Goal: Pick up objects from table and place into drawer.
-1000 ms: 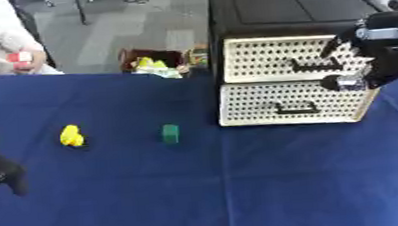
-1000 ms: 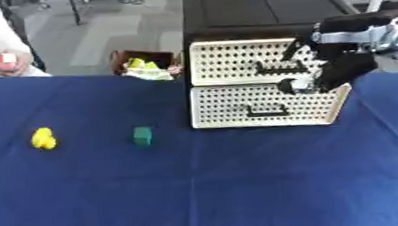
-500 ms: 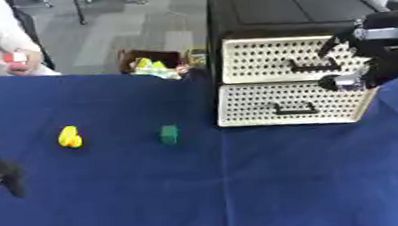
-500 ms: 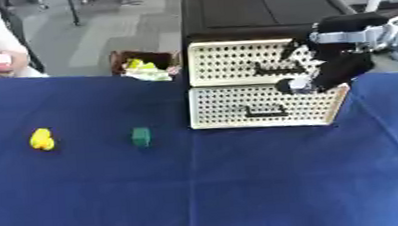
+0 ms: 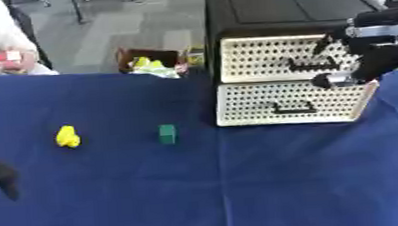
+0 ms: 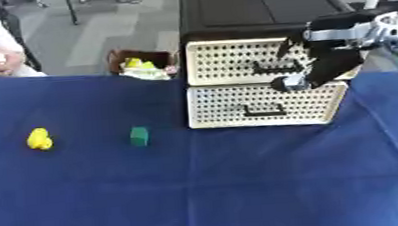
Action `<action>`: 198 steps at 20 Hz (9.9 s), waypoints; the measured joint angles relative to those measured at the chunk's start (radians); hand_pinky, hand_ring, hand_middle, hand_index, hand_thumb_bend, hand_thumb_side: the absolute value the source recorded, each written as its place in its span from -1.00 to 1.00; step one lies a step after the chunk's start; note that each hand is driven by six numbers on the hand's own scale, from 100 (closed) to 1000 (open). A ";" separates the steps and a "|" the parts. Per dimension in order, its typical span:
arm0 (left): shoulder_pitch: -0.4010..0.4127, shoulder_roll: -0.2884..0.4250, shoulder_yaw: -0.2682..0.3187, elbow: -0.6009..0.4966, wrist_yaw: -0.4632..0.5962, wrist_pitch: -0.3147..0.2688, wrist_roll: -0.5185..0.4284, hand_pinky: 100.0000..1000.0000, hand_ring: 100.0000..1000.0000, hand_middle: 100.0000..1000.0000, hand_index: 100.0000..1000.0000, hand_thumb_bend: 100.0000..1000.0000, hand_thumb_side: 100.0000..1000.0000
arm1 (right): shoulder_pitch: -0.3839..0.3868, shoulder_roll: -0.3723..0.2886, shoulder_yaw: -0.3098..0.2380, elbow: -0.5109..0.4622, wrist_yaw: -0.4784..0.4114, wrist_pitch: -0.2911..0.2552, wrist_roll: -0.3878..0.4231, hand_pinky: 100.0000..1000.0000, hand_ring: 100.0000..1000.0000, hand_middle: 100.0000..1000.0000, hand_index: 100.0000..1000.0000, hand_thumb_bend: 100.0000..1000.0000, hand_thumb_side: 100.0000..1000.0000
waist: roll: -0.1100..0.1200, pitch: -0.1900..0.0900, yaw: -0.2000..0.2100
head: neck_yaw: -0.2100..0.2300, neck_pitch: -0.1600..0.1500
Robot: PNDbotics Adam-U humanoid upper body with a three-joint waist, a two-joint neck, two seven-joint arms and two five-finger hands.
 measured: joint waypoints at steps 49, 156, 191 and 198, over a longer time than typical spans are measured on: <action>0.000 0.000 0.000 0.000 -0.015 0.016 0.011 -0.25 0.07 -0.06 0.56 -1.00 0.59 | -0.043 0.031 0.021 0.126 0.034 -0.118 0.095 -0.56 -1.00 -1.00 0.65 -0.25 0.49 | -0.016 0.007 -0.008 | -0.006 -0.001; 0.003 0.000 0.000 0.000 -0.037 0.044 0.007 -0.26 0.07 -0.07 0.55 -1.00 0.64 | -0.029 -0.033 0.152 -0.040 0.071 -0.146 0.094 -0.61 -1.00 -1.00 0.74 -0.08 0.49 | -0.027 -0.001 -0.036 | -0.011 -0.007; 0.009 0.000 0.000 0.000 -0.028 0.033 0.011 -0.26 0.08 -0.07 0.54 -1.00 0.60 | 0.022 -0.068 0.148 -0.136 0.025 -0.120 0.112 -0.63 -1.00 -1.00 0.75 -0.14 0.55 | 0.009 -0.007 -0.032 | -0.030 0.069; 0.009 0.000 0.000 0.000 -0.028 0.033 0.011 -0.26 0.08 -0.07 0.54 -1.00 0.60 | 0.037 -0.080 0.149 -0.157 0.004 -0.112 0.113 -0.64 -1.00 -1.00 0.74 -0.14 0.56 | 0.010 -0.006 -0.034 | -0.034 0.066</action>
